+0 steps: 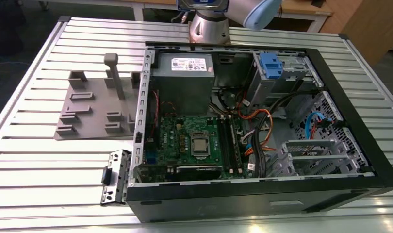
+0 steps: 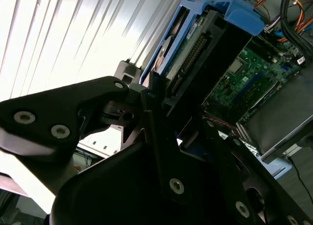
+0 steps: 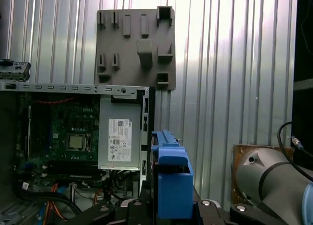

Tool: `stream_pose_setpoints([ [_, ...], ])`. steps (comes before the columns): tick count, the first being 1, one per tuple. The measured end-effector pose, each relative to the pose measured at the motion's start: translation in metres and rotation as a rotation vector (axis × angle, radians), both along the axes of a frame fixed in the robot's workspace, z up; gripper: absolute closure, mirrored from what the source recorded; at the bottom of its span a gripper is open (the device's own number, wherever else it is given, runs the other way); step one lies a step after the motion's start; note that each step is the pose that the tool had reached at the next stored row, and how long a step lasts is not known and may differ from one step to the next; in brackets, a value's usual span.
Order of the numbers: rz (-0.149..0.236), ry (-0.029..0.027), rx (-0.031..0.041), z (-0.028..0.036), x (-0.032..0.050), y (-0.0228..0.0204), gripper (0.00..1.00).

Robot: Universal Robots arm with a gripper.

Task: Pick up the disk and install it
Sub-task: 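Pick up the disk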

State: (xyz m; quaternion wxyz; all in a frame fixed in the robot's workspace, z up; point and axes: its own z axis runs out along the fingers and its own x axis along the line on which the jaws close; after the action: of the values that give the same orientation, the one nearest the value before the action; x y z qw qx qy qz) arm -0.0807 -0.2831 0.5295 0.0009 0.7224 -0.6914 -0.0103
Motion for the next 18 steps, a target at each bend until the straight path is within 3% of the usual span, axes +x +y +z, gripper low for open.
stream_pose_setpoints([
  [6,0.0,0.0005,-0.0002,-0.0001,0.0117,0.0,0.64],
  [13,0.0,0.0004,-0.0001,-0.0002,0.013,0.0,0.64],
  [15,0.0,0.0005,-0.0001,-0.0001,0.013,-0.0021,0.64],
  [18,0.0,0.0005,-0.0002,-0.0001,0.013,-0.01,0.64],
])
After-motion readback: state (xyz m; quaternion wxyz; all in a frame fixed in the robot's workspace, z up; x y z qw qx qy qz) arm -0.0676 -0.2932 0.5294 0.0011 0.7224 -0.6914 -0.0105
